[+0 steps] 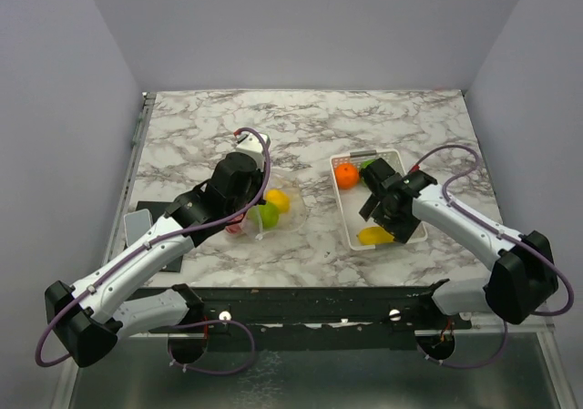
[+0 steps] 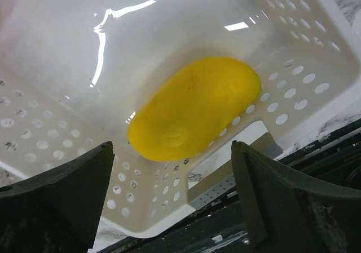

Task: Place the food in the zip-top bag and seal the zipper
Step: Pick up the fake fruit from the bin.

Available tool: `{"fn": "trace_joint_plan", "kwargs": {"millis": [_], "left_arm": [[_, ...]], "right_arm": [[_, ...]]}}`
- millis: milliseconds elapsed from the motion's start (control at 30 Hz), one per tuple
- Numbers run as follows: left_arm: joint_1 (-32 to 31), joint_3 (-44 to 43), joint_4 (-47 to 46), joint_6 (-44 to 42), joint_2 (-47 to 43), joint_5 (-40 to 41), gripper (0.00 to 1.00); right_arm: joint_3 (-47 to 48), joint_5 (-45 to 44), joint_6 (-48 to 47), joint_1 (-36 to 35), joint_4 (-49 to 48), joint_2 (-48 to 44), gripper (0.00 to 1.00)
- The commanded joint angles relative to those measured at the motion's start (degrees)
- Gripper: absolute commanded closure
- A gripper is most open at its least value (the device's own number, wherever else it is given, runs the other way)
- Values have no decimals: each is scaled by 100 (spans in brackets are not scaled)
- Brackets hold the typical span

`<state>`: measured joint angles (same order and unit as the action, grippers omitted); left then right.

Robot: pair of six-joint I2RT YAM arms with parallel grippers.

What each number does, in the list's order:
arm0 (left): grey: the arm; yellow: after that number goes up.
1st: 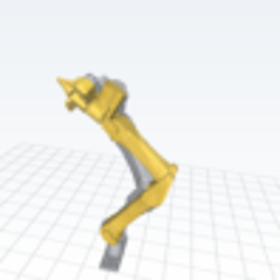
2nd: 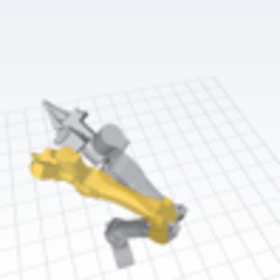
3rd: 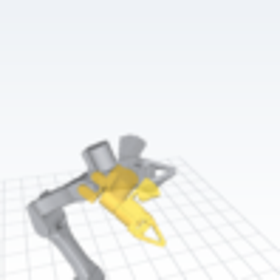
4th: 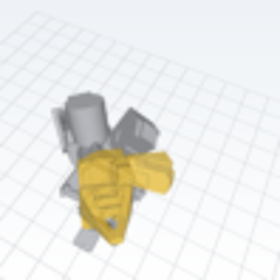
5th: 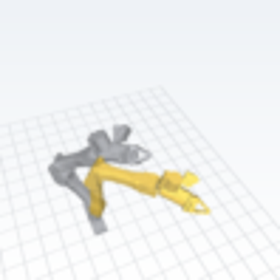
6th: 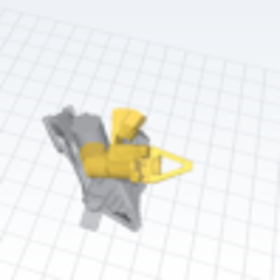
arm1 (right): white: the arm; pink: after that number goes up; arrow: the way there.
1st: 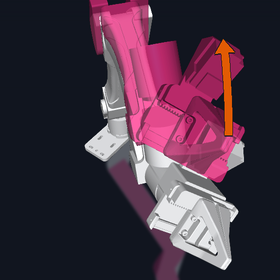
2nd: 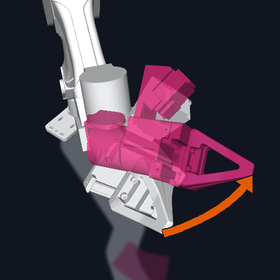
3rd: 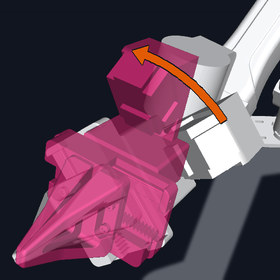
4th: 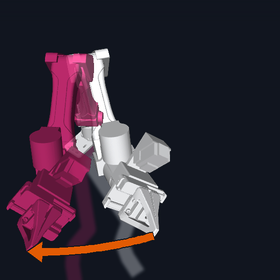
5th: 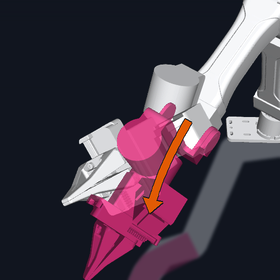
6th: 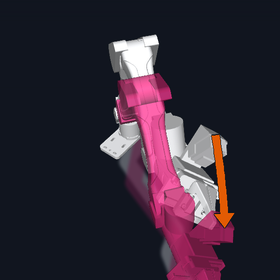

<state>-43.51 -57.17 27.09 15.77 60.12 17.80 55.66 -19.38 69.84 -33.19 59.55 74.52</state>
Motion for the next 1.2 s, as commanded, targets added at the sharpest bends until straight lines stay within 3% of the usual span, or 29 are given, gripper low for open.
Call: {"fn": "trace_joint_plan", "kwargs": {"millis": [0, 667, 1000, 1167], "left_arm": [[5, 57, -55, 6, -132, -105, 100], [1, 55, -55, 6, -167, -93, 100], [3, 57, -55, -1, -167, -94, 100], [5, 65, -54, 0, -152, -61, 100]], "right_arm": [[331, -269, 508, 22, 559, 519, 10], [-324, -66, 862, 16, -721, 977, 17], [-467, -158, 639, 20, -1175, 1014, 39], [-439, -254, 521, 15, -1196, 941, 66]]}}
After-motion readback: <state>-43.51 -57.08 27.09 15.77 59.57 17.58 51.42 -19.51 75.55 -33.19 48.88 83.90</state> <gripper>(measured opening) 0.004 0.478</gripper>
